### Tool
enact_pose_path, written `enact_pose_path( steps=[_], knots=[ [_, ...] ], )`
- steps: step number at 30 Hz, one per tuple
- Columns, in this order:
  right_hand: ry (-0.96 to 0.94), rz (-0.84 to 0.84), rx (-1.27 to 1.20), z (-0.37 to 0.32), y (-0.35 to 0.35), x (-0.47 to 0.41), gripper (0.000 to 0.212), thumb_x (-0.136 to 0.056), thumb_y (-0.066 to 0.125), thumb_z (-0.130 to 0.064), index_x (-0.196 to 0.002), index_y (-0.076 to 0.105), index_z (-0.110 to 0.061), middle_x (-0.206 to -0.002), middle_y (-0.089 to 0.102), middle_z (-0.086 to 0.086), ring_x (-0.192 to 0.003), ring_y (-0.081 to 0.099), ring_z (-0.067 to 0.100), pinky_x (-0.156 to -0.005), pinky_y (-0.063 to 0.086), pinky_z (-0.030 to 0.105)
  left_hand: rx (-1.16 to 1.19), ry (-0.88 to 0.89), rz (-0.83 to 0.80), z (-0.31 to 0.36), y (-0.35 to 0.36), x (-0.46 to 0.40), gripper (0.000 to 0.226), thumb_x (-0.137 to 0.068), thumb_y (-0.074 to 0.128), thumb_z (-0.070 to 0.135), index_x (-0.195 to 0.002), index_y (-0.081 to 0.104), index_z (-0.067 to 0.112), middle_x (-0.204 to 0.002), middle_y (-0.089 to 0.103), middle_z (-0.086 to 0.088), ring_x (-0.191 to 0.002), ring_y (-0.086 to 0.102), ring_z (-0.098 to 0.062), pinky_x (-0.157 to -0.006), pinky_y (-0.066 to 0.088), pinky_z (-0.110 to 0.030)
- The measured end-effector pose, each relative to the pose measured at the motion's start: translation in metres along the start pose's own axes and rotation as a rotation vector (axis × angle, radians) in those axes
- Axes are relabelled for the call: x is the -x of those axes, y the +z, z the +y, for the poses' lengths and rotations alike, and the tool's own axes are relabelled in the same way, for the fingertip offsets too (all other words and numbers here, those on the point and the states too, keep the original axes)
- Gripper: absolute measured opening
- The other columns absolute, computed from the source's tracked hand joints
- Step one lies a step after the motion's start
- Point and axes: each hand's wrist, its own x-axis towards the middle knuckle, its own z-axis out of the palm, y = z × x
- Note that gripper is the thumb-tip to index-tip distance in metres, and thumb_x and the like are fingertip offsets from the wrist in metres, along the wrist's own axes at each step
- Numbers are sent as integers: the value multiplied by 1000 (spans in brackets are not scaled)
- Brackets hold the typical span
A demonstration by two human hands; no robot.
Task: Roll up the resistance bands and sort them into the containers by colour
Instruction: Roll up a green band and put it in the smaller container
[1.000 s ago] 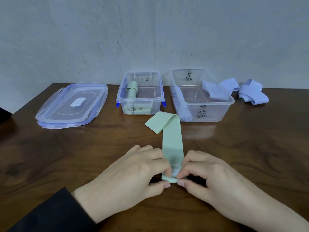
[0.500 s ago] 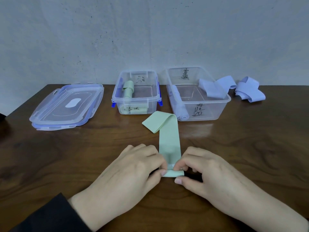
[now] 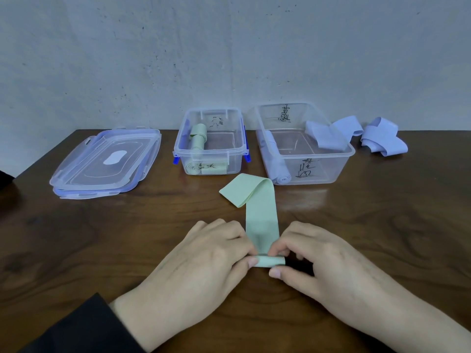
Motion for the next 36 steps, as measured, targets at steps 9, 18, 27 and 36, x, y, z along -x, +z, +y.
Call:
enact_pose_path(
  steps=[9, 18, 27, 36],
  knots=[
    [-2, -2, 21, -1, 0, -1, 29, -91, 45, -54, -103, 67, -39, -97, 51, -23, -100, 50, 3, -83, 43, 18, -8, -6, -11, -1, -1, 0, 22, -91, 41, 55, -99, 56, 42, -95, 49, 24, -86, 45, 0, -75, 43, -25],
    [20, 15, 23, -2, -1, -1, 13, -88, 59, -50, -96, 62, -40, -97, 49, -24, -101, 48, 2, -80, 41, 16, 3, -26, -7, -1, -1, 1, 29, -89, 42, 60, -105, 57, 42, -98, 50, 25, -88, 45, 0, -78, 42, -24],
    [44, 5, 18, -1, -1, -1, 19, -86, 60, -54, -102, 56, -45, -99, 48, -25, -103, 46, 0, -80, 40, 14, -7, -29, -9, 1, -3, 1, 31, -95, 33, 54, -104, 60, 42, -97, 49, 24, -88, 45, 0, -78, 41, -24],
    [14, 13, 22, 1, 0, -1, 27, -91, 48, -56, -108, 64, -43, -101, 49, -25, -105, 50, 4, -84, 44, 19, -10, -24, 3, -1, -1, 1, 26, -91, 41, 54, -105, 59, 42, -96, 50, 24, -86, 46, 1, -74, 43, -25]
  ],
)
